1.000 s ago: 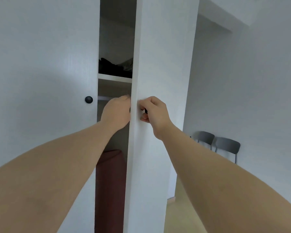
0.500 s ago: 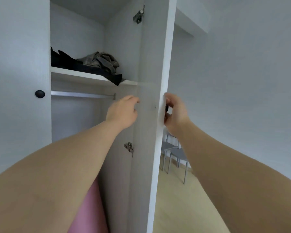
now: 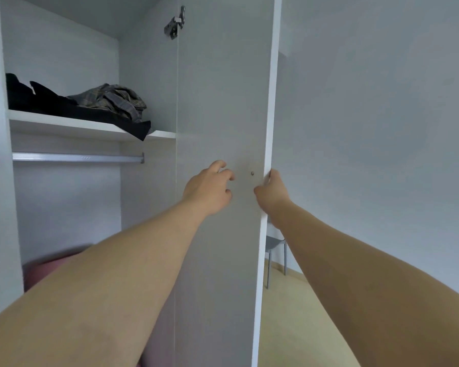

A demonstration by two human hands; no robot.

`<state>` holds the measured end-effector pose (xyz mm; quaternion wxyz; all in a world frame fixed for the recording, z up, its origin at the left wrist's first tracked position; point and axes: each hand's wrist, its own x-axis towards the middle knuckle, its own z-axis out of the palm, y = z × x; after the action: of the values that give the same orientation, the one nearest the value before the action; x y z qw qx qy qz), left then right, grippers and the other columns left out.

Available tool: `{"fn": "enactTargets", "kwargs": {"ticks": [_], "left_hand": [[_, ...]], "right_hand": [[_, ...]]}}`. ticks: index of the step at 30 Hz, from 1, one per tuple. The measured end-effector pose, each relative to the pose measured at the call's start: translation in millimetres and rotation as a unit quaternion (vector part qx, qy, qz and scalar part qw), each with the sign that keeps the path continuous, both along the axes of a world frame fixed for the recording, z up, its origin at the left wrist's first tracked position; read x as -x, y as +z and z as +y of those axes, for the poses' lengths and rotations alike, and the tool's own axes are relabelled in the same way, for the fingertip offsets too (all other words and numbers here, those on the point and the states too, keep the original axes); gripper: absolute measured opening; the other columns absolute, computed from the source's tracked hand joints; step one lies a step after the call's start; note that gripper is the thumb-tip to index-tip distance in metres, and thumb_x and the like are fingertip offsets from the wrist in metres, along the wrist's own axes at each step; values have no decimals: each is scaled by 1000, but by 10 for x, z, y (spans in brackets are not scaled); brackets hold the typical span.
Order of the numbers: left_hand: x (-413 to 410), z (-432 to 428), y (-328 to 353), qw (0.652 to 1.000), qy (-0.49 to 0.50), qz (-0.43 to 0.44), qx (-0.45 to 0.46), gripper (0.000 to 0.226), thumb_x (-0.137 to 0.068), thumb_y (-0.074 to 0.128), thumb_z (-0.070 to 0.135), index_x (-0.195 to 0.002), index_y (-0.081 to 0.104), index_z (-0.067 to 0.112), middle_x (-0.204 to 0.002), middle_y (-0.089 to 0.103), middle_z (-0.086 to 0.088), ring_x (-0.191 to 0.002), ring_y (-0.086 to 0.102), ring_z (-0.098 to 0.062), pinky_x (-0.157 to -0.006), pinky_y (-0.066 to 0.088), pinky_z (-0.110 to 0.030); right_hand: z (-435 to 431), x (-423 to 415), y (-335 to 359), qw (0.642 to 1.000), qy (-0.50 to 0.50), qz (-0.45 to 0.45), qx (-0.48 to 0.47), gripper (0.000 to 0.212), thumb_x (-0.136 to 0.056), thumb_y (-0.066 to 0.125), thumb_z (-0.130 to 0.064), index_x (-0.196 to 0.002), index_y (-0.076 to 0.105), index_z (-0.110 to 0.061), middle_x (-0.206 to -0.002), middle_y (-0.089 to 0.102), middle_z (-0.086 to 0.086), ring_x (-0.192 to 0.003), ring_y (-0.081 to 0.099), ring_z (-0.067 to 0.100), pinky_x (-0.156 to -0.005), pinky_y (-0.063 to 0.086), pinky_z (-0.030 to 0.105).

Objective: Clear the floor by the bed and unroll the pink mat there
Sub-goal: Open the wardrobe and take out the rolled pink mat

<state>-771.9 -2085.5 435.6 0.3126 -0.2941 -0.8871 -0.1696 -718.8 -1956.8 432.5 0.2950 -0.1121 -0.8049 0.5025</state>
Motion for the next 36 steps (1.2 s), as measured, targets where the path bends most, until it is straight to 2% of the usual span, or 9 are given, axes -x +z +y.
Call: {"fn": "enactTargets", "kwargs": {"ticks": [2, 6, 13, 18, 23, 27, 31, 34, 36], "left_hand": [[36, -4, -14, 1000, 1, -6, 5, 39, -91, 50, 21, -130, 51, 26, -154, 23, 7, -135, 36, -18, -99, 38, -31], [73, -17, -10, 1000, 2, -15, 20, 39, -92, 50, 20, -130, 51, 25, -154, 21, 6, -136, 32, -21, -100, 37, -32], [122, -61, 38, 999, -11, -24, 20, 38, -93, 49, 22, -131, 50, 25, -155, 21, 6, -136, 31, -20, -99, 37, -32], [205, -281, -12, 999, -2, -32, 30, 38, -92, 50, 21, -131, 50, 24, -152, 26, 5, -136, 32, -21, -102, 38, -35], [344, -636, -108, 999, 6, -42, 18, 37, -90, 50, 19, -127, 53, 22, -140, 42, 6, -127, 42, -21, -96, 42, -34], [434, -973, -278, 997, 26, -63, 22, 39, -91, 50, 18, -129, 52, 21, -141, 43, 4, -130, 40, -21, -100, 42, -35], [563, -1315, -488, 995, 47, -86, 26, 39, -90, 50, 17, -129, 52, 21, -139, 47, 1, -129, 42, -23, -100, 42, -35], [652, -1550, -644, 992, 64, -105, 28, 40, -92, 49, 18, -132, 50, 20, -140, 45, 0, -130, 41, -23, -101, 41, -35], [711, -1674, -780, 990, 68, -118, 36, 41, -92, 48, 19, -133, 49, 20, -142, 45, 1, -131, 41, -22, -102, 41, -34]], "right_hand": [[16, 3, 21, 999, -28, -17, -5, 19, -90, 41, -7, -108, 38, -14, -96, 50, 6, -78, 52, 24, -69, 45, 32], [-29, 34, 45, 992, -113, -54, -6, 44, -91, 48, -18, -132, 34, -9, -130, 39, 9, -118, 46, 33, -93, 46, 41], [-196, 29, -50, 982, -138, 23, -130, 49, -91, 47, -15, -138, 33, -14, -142, 30, 5, -124, 38, 27, -84, 41, 33], [-412, 143, -114, 992, -83, -25, -90, 41, -92, 45, -17, -132, 37, -12, -136, 34, 7, -115, 51, 32, -84, 49, 38], [-721, 316, -217, 993, -46, -74, -84, 37, -92, 46, -19, -127, 39, -9, -132, 35, 9, -114, 51, 33, -85, 49, 41], [-1031, 504, -365, 993, -30, -84, -81, 38, -92, 45, -18, -128, 38, -8, -132, 33, 10, -117, 50, 35, -92, 49, 45], [-1330, 703, -549, 991, -6, -105, -86, 37, -91, 45, -18, -127, 39, -8, -131, 33, 10, -118, 49, 33, -91, 49, 43], [-1555, 880, -695, 990, 15, -118, -80, 35, -91, 46, -17, -124, 40, -8, -130, 34, 10, -116, 51, 32, -82, 48, 39], [-1675, 984, -836, 988, 27, -129, -85, 35, -91, 48, -19, -124, 41, -9, -129, 35, 10, -116, 52, 32, -86, 49, 40]]}}
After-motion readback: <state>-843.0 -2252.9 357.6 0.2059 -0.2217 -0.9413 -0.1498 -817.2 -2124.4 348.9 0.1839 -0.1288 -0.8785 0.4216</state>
